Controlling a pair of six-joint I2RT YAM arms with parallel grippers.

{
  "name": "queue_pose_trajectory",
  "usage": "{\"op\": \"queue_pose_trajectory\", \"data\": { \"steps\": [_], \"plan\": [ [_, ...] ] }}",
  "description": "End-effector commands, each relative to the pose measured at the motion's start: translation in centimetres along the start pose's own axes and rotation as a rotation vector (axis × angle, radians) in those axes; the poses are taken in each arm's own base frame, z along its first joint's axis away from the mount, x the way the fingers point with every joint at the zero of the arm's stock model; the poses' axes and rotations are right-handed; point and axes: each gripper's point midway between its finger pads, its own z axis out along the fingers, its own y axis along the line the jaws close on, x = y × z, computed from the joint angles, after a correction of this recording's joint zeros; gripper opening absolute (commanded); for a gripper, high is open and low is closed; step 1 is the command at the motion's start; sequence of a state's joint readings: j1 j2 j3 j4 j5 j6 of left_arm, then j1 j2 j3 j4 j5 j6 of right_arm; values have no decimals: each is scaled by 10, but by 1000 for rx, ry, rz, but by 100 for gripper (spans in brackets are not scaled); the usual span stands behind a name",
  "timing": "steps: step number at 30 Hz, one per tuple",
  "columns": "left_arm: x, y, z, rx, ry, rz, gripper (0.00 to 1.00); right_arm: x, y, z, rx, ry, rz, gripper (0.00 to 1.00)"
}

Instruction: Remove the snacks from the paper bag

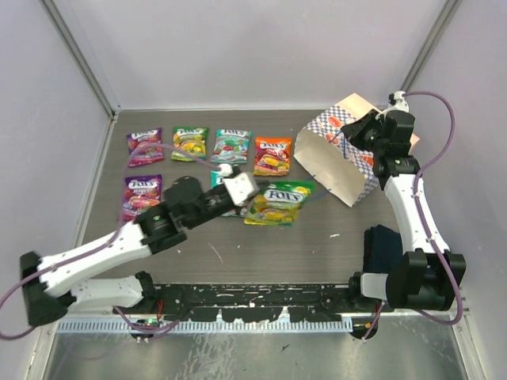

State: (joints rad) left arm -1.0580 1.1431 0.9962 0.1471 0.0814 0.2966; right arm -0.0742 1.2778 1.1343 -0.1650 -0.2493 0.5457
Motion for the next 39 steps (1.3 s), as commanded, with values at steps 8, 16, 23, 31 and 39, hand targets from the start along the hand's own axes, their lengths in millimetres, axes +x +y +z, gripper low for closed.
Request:
{"op": "queue_pose_trajectory", "data": {
  "steps": [8,16,23,31,39],
  "plan": [
    [67,123,-116,-472,234,-346,0,-20,29,-9,-120,-73,22,1],
    [96,166,-150,-609,303,-517,0,-20,32,-11,-128,-75,15,1],
    [107,177,-155,-601,317,-621,0,-18,31,-10,-127,-67,10,1],
    [101,158,-143,-487,305,-709,0,-16,32,-9,-132,-61,13,1],
    [142,164,-142,-518,408,-802,0,-14,35,-9,-142,-55,12,1]
  ]
}}
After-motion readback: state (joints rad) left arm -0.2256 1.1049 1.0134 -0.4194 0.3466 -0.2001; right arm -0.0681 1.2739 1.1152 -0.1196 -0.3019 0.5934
